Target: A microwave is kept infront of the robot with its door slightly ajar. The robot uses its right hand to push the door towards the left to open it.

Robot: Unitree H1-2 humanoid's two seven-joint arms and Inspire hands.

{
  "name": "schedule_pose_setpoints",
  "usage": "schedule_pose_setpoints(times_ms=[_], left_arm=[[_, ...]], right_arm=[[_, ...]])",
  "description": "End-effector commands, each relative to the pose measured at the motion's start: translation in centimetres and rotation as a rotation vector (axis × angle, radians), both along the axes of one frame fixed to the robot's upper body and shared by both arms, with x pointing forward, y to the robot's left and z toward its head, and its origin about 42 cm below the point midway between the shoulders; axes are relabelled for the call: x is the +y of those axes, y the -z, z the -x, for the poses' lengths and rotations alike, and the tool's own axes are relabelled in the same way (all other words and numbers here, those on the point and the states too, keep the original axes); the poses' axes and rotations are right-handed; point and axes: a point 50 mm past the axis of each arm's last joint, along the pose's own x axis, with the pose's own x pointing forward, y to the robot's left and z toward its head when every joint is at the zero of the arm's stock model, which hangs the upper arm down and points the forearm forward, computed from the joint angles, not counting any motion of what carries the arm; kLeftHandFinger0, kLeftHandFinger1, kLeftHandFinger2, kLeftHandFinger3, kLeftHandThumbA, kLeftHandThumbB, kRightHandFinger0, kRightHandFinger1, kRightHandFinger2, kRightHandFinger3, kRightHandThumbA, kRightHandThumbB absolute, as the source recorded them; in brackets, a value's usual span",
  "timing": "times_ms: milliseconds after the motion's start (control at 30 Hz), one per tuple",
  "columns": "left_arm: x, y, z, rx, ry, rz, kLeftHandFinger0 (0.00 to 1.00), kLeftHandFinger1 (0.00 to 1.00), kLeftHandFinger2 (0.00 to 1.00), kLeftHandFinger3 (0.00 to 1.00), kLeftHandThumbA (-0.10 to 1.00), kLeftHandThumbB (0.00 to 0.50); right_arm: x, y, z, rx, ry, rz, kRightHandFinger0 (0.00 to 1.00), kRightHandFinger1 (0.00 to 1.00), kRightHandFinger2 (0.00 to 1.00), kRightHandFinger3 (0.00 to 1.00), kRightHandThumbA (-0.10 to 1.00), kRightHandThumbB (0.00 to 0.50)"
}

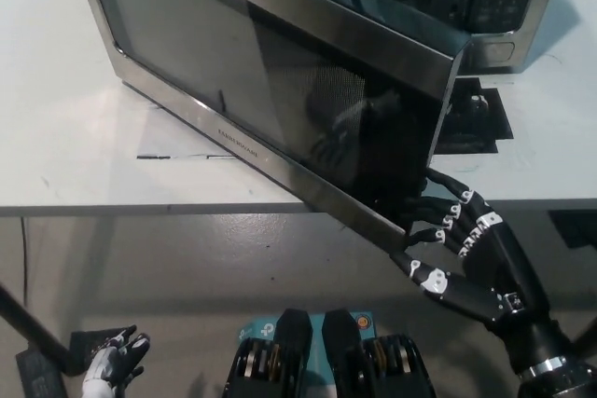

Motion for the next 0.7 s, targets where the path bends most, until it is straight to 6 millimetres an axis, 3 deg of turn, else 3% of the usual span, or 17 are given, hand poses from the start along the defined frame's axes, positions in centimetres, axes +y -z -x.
schedule_pose_setpoints(times_ms=[0,100,133,300,433,500,567,667], left_arm=[[0.7,-1.2,-1.4,-0.056,-0.028,-0.002,1.00,1.00,0.90,0.86,0.39,0.132],[0.8,-1.2,-1.4,-0.057,-0.009,-0.016,1.00,1.00,0.92,0.92,0.42,0.131],[0.8,-1.2,-1.4,-0.054,-0.010,-0.012,1.00,1.00,0.97,0.92,0.42,0.131],[0.8,-1.2,-1.5,-0.053,-0.018,-0.006,1.00,1.00,0.97,0.82,0.41,0.134],[0.6,-1.2,-1.4,-0.069,-0.013,-0.013,1.00,1.00,0.94,0.87,0.41,0.128],[0.6,-1.4,-1.3,-0.071,-0.007,-0.016,1.00,1.00,0.95,0.93,0.42,0.123],[0.8,-1.4,-1.5,-0.061,0.001,-0.035,1.00,1.00,0.93,0.91,0.43,0.131],[0.9,-1.2,-1.4,-0.063,-0.009,-0.018,1.00,1.00,0.95,0.92,0.41,0.127]], right_arm=[[0.8,-1.3,0.1,-0.049,-0.052,-0.036,0.50,0.66,0.71,0.93,0.86,0.127],[0.7,-1.4,0.1,-0.047,-0.048,-0.041,0.50,0.66,0.71,0.93,0.85,0.134],[0.5,-1.3,0.0,-0.042,-0.041,-0.044,0.49,0.65,0.70,0.93,0.85,0.138],[-0.2,-1.0,-0.1,-0.031,-0.008,-0.060,0.50,0.64,0.67,0.91,0.82,0.156],[-0.9,-1.2,0.3,-0.040,0.001,-0.047,0.50,0.66,0.69,0.93,0.86,0.161],[-1.9,-1.2,1.2,-0.043,0.019,-0.024,0.44,0.62,0.68,0.88,0.87,0.159],[-3.0,-1.3,2.4,-0.033,0.036,-0.023,0.38,0.52,0.61,0.83,0.87,0.181],[-3.8,-1.3,3.6,-0.022,0.046,-0.026,0.33,0.45,0.56,0.81,0.85,0.194]])
